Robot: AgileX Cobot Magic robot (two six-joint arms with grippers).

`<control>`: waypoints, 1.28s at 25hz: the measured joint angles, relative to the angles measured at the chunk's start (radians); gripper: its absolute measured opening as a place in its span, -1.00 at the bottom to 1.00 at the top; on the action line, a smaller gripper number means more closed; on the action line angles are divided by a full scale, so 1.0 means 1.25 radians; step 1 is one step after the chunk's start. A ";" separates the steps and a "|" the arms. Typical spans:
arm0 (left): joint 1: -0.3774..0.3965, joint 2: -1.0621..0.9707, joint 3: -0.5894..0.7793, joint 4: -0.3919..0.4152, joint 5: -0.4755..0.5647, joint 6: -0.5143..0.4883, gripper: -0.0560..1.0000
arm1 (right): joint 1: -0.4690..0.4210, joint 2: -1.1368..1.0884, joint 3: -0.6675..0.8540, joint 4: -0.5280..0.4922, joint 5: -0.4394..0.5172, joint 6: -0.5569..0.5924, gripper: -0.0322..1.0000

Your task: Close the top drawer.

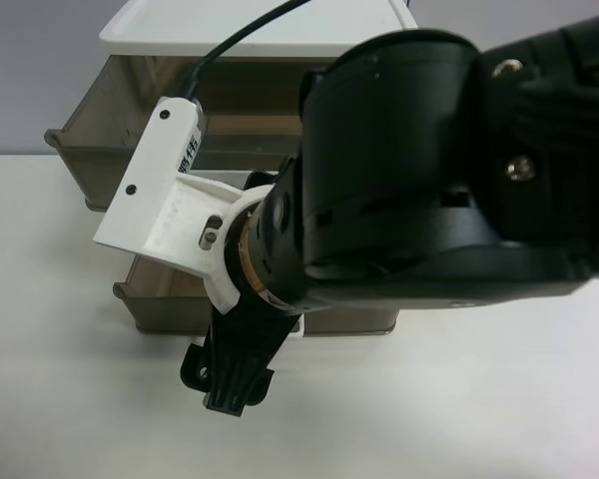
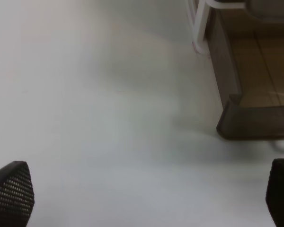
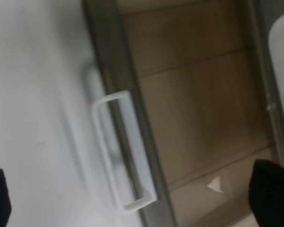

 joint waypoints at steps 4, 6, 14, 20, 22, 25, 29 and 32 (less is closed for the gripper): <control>0.000 0.000 0.000 0.000 0.000 0.000 0.99 | -0.010 0.000 -0.008 -0.056 0.001 0.033 0.99; 0.000 0.000 0.000 0.000 0.000 0.000 0.99 | -0.026 0.003 -0.022 -0.060 0.001 0.035 0.99; 0.000 0.000 0.000 0.000 0.000 0.000 0.99 | -0.115 0.021 -0.059 -0.020 -0.031 -0.013 0.99; 0.000 0.000 0.000 0.000 0.000 0.000 0.99 | -0.165 0.074 -0.131 0.037 -0.040 -0.066 0.99; 0.000 0.000 0.000 0.000 0.000 0.000 0.99 | -0.182 0.090 -0.157 0.058 -0.040 -0.083 0.99; 0.000 0.000 0.000 0.000 0.000 0.000 0.99 | -0.211 0.111 -0.190 0.089 -0.045 -0.112 0.99; 0.000 0.000 0.000 0.000 0.000 0.000 0.99 | -0.252 0.132 -0.229 0.134 -0.059 -0.152 0.99; 0.000 0.000 0.000 0.000 0.000 0.000 0.99 | -0.276 0.151 -0.257 0.149 -0.062 -0.177 0.99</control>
